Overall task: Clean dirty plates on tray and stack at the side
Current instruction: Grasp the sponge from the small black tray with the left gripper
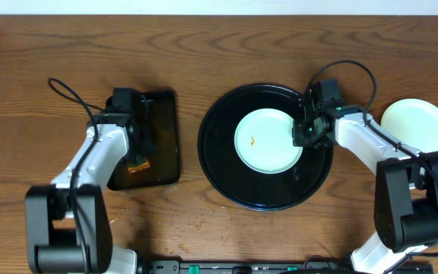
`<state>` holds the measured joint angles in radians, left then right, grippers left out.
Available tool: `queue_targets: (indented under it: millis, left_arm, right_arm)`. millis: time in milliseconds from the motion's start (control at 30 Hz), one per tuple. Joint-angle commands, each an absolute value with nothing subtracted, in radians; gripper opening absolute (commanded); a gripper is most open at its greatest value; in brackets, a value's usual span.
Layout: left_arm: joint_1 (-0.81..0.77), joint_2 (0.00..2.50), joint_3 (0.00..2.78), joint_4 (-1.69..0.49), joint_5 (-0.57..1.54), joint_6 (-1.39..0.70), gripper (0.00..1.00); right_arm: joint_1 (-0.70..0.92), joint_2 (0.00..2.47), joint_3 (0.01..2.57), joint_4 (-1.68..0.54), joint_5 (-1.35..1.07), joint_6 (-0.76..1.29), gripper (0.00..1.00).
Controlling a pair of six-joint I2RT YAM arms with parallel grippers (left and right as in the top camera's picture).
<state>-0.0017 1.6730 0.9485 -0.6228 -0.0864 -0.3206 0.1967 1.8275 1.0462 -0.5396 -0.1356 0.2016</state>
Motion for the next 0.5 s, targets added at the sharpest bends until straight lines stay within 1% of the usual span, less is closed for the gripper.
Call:
queue_targets:
  millis: [0,67,100,233,300,333,367,400,467]
  left_arm:
    - [0.014,1.735,0.924,-0.61,-0.112,-0.334,0.37]
    - [0.014,1.757,0.924,-0.594,-0.074,-0.318,0.13]
    - [0.014,1.758,0.924,-0.587,-0.037,-0.289,0.08]
    - [0.015,1.735,0.939,-0.585,0.1,-0.197,0.07]
    - [0.015,1.694,0.953,-0.599,0.14,-0.187,0.08]
    - [0.015,1.67,0.954,-0.603,0.142,-0.187,0.08]
    - [0.015,1.648,0.954,-0.606,0.142,-0.187,0.17]
    - [0.015,1.624,0.954,-0.613,0.142,-0.187,0.3]
    - [0.015,1.591,0.954,-0.629,0.141,-0.187,0.4]
  right_arm:
    - [0.2,1.859,1.011,-0.569,-0.109,0.201,0.01]
    - [0.2,1.859,1.011,-0.569,-0.109,0.201,0.01]
    - [0.2,1.859,1.011,-0.569,-0.109,0.201,0.01]
    - [0.2,1.859,1.011,-0.576,-0.109,0.201,0.01]
    - [0.2,1.859,1.011,-0.579,-0.109,0.201,0.01]
    - [0.2,1.859,1.011,-0.579,-0.109,0.201,0.01]
    - [0.2,1.859,1.011,-0.579,-0.109,0.201,0.01]
    - [0.2,1.859,1.011,-0.579,-0.109,0.201,0.01]
    - [0.2,1.859,1.011,-0.579,-0.109,0.201,0.01]
